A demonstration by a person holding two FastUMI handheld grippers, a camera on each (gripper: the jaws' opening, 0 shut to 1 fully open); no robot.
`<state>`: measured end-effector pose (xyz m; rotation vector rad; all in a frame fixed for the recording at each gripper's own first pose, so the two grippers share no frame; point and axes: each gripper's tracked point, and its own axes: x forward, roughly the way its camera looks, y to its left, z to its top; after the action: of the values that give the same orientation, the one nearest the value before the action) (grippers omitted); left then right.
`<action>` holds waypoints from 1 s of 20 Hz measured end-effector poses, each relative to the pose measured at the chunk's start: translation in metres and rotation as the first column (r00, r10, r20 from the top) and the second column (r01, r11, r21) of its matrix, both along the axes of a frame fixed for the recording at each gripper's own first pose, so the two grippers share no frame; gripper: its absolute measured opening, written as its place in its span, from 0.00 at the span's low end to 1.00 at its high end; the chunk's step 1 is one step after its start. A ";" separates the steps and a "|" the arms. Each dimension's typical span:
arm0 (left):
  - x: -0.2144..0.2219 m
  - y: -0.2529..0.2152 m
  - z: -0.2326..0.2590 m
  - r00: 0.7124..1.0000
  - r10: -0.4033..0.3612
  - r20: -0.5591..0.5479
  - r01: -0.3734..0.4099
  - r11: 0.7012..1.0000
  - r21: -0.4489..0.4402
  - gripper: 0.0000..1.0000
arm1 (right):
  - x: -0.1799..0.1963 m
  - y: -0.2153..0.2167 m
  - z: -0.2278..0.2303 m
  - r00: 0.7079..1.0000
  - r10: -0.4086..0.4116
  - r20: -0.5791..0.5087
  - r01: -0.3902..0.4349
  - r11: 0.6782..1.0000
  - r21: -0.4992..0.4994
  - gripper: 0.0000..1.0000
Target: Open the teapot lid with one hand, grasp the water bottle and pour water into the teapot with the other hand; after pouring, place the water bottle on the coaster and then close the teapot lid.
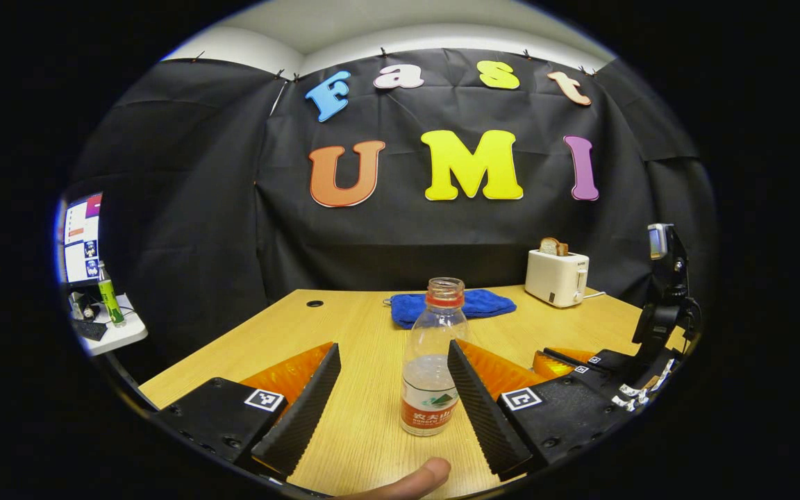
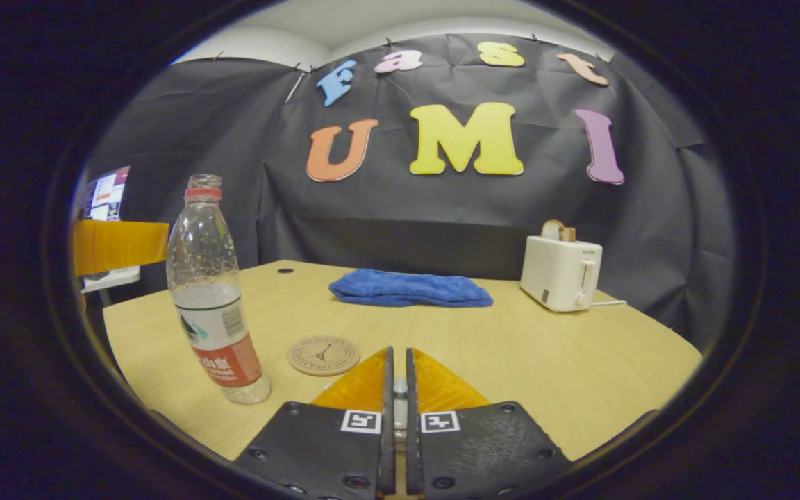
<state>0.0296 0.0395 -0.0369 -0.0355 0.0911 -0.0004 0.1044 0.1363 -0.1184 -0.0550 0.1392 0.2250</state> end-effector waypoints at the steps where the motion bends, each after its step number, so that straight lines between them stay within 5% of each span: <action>1: 0.001 -0.002 0.000 1.000 -0.001 0.005 0.001 1.000 -0.006 0.98 | -0.002 0.000 0.000 1.000 -0.001 0.007 0.001 1.000 0.002 0.06; 2: 0.001 -0.005 0.000 1.000 -0.015 0.005 0.015 1.000 -0.013 0.98 | -0.001 0.000 0.003 1.000 -0.005 0.008 0.005 1.000 0.000 0.00; 11: 0.008 -0.021 -0.012 0.997 -0.070 -0.020 0.070 0.997 -0.023 0.98 | -0.023 -0.023 0.052 0.995 -0.019 0.093 0.015 0.999 0.048 0.00; 20: 0.030 -0.046 -0.034 0.995 -0.095 0.033 0.095 0.995 -0.007 0.98 | -0.043 -0.075 0.041 0.996 -0.078 0.042 0.074 0.993 0.090 0.00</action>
<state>0.0598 -0.0066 -0.0704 -0.0399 0.0604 -0.0962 0.0611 0.0614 -0.0771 0.0328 0.0854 0.1533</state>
